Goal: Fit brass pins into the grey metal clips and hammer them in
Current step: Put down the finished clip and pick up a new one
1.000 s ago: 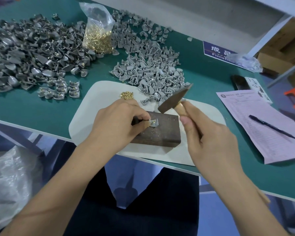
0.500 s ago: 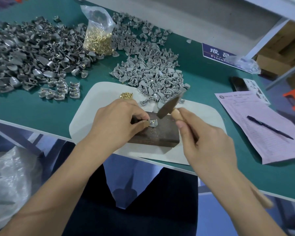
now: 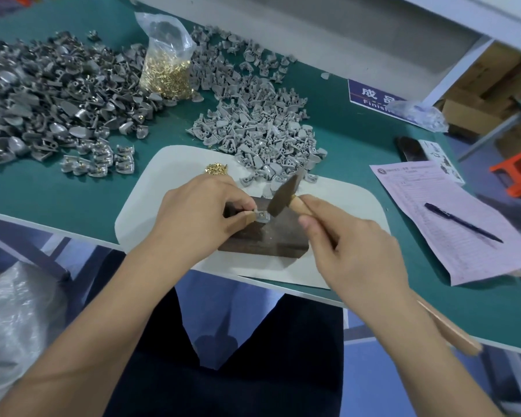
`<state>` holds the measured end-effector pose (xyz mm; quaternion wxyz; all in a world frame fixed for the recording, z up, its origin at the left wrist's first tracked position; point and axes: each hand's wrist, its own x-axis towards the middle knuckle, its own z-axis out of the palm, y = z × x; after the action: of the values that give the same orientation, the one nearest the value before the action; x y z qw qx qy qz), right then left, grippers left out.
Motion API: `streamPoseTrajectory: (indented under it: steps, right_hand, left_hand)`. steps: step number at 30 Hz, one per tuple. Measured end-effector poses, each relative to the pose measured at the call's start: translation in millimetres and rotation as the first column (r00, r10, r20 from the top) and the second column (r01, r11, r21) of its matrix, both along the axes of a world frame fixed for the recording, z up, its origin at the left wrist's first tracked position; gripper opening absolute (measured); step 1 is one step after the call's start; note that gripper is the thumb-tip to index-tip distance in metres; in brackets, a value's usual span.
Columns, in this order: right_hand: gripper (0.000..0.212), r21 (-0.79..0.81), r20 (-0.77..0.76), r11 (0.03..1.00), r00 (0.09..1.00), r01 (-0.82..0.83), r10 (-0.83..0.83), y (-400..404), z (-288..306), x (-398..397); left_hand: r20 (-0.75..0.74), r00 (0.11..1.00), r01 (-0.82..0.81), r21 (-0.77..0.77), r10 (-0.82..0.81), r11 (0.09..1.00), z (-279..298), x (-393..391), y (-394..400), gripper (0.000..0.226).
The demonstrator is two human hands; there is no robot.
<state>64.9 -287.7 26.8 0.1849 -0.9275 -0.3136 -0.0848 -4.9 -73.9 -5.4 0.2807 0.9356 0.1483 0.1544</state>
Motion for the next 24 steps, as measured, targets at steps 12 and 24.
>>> streamPoseTrajectory:
  steps: [12, 24]
  right_hand:
    - [0.042, -0.261, 0.043, 0.848, 0.883, 0.461, -0.467, -27, -51, 26]
    - [0.037, 0.213, 0.008, 0.920, 0.942, -0.329, 0.336, 51, -20, 12]
  left_hand:
    - [0.018, 1.000, 0.008, -0.044, -0.007, 0.999, -8, -2, -2, 0.001]
    - [0.214, 0.974, 0.036, -0.479, 0.077, 0.877, -21, -7, 1, 0.014]
